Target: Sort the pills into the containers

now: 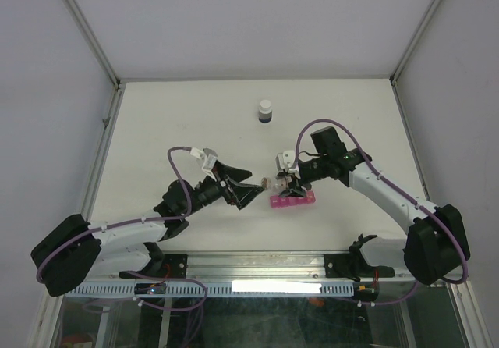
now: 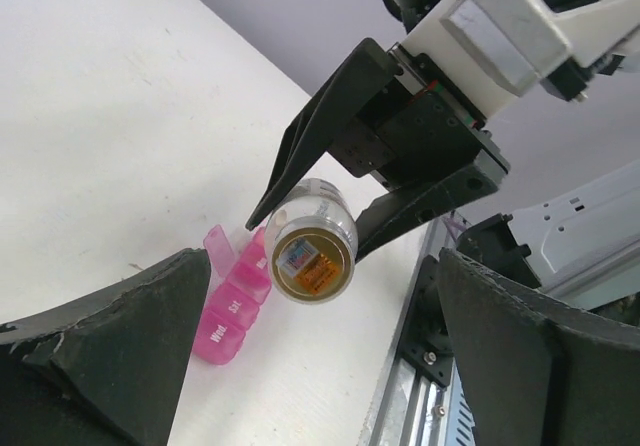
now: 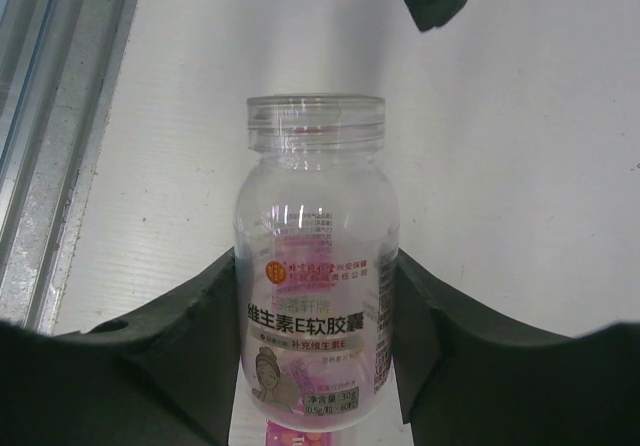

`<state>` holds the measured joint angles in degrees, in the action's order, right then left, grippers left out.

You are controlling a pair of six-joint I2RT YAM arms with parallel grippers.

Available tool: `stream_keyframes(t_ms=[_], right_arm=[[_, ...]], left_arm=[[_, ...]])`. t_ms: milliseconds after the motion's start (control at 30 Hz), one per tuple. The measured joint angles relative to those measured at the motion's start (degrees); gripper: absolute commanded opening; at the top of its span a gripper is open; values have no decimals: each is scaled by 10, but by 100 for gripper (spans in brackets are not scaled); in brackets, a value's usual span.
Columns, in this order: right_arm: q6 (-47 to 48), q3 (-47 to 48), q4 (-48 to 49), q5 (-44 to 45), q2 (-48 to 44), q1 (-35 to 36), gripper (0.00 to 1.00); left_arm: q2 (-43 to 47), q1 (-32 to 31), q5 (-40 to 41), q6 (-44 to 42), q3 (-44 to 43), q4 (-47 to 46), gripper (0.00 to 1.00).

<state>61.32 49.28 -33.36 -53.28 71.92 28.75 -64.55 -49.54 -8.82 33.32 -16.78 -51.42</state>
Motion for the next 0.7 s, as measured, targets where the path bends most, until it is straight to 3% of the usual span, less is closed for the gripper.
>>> stream_keyframes(t_ms=[133,367,500,700], right_arm=[[0,0,-1,-1,0,0,0],[1,0,-8,-7,0,0,0],[2,0,-10,-12,0,0,0],[3,0,-11,-13,1,0,0]], left_arm=[[52,0,8,-49,42,-26,99],[99,0,-77,-273,80,-59,99],[78,0,-111,-372,78,-66,99],[-10,1,-140,-428,31,-67,99]])
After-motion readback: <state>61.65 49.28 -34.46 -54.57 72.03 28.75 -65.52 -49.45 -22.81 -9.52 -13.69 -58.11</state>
